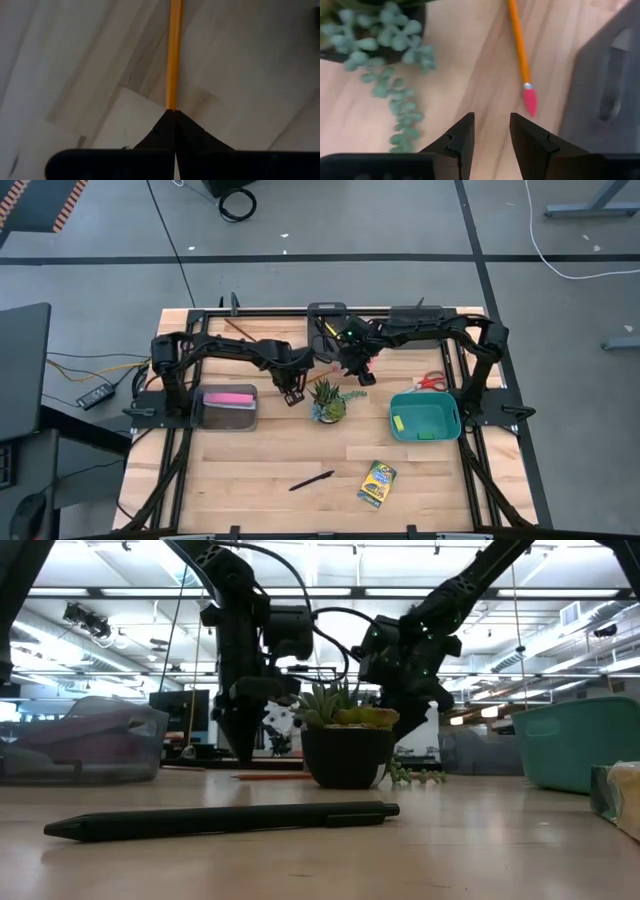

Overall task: Sort crayons/erasers/pens/pencils in bins
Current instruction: Put the orange pencil into the right black bin

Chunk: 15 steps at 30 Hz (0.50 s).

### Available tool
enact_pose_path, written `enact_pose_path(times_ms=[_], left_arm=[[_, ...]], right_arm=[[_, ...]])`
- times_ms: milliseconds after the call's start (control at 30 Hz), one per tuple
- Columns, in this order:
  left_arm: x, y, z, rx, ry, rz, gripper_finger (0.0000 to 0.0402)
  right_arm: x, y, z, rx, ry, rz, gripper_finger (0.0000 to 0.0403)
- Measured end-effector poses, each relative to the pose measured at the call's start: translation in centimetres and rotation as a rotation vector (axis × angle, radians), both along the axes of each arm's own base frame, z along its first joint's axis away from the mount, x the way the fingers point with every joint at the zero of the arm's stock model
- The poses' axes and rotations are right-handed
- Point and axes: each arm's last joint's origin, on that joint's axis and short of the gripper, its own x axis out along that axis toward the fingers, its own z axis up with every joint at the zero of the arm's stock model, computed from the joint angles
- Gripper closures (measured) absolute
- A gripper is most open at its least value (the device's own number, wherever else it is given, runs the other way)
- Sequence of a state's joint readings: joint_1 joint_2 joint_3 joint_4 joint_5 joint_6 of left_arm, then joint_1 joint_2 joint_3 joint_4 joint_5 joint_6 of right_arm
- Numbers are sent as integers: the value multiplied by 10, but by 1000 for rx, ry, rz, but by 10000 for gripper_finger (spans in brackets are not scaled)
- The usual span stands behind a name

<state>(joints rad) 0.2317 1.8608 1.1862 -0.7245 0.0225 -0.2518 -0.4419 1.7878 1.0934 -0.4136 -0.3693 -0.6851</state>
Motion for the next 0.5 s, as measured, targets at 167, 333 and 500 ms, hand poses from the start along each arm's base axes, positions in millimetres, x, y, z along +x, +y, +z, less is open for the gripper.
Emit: enact_pose_path(times_ms=[167,333,500], left_arm=[[0,0,8,21,-37,-8,400],[1,1,11,29,-50,-30,400],[0,0,11,28,-43,-36,400]], right_arm=[[4,-3,2,-37,-40,-36,269],[10,-5,-1,-48,-80,-48,269],[13,-7,-12,-41,-65,-48,269]])
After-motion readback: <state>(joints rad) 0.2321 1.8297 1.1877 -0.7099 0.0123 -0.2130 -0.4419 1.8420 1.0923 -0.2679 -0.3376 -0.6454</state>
